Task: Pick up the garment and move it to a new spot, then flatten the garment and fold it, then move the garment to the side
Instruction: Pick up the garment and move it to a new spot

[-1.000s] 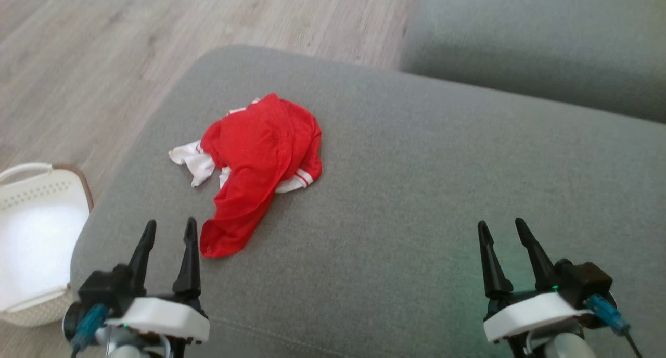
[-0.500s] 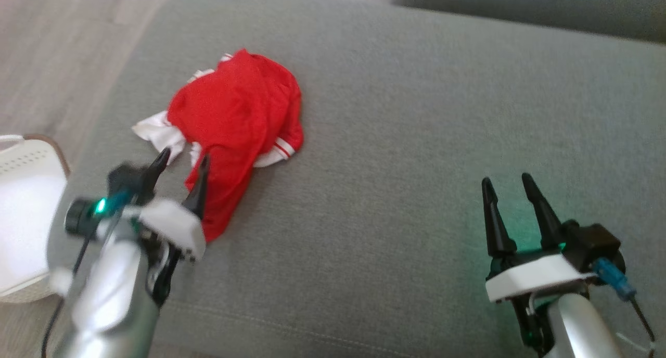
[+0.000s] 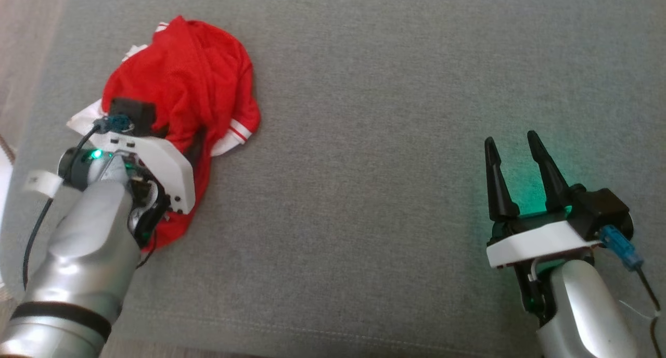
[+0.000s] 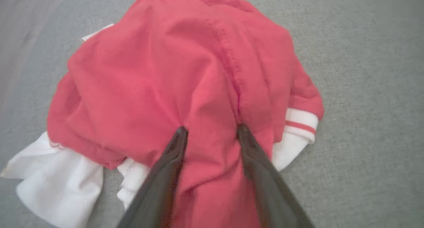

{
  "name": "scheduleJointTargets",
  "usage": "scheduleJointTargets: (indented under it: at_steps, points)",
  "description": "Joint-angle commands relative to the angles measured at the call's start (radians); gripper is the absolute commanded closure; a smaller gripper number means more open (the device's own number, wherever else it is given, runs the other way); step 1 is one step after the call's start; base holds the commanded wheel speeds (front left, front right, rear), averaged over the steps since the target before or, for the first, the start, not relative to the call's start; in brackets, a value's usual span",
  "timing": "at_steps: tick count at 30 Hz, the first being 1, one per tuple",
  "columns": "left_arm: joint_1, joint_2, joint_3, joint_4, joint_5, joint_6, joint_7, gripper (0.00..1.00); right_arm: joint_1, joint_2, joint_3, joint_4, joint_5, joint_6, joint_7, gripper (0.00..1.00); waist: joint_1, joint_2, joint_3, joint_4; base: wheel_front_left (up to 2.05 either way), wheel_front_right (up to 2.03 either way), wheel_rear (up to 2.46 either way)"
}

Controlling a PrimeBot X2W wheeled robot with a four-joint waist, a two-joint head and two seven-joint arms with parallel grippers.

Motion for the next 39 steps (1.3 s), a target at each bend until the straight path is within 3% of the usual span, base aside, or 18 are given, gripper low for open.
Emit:
scheduleJointTargets:
  at_steps: [1,8,14,23,30,34,39]
  points:
    - [-0.048,0.052,0.019,-0.015,-0.008,0.002,-0.019,1.00,-0.019,-0.003,0.021,-0.034,-0.006,-0.001,-0.001,0.00,-0.0002,0.0000,0.003,-0.005,0.00,0.00,0.00]
    - [-0.090,0.091,0.010,-0.016,-0.037,0.002,-0.226,1.00,-0.012,-0.003,0.030,-0.007,0.014,-0.001,-0.010,0.00,-0.0002,0.0000,-0.046,-0.016,0.00,0.00,0.00]
    - [-0.096,0.112,0.047,-0.122,-0.018,0.019,-0.282,1.00,0.002,-0.003,0.037,0.021,0.040,-0.001,-0.019,0.00,-0.0002,0.0000,-0.122,-0.023,0.00,0.00,0.00]
    - [-0.046,0.159,0.129,-0.438,0.014,0.083,-0.285,1.00,0.027,-0.003,0.047,0.043,0.086,-0.001,-0.030,0.00,-0.0002,0.0000,-0.207,-0.067,0.00,0.00,0.00]
    - [-0.027,0.183,0.117,-0.590,0.017,0.121,-0.190,1.00,0.028,-0.003,0.062,0.048,0.114,-0.001,-0.033,0.00,-0.0002,0.0000,-0.209,-0.132,0.00,0.00,0.00]
    - [-0.023,0.171,0.104,-0.624,0.018,0.145,-0.143,1.00,0.018,-0.003,0.066,0.043,0.121,-0.001,-0.034,0.00,-0.0002,0.0000,-0.194,-0.166,0.00,0.00,0.00]
    - [-0.034,0.106,0.062,-0.633,0.022,0.177,-0.095,1.00,-0.001,-0.003,0.068,0.022,0.130,-0.001,-0.034,0.00,-0.0002,0.0000,-0.154,-0.237,0.00,0.00,0.00]
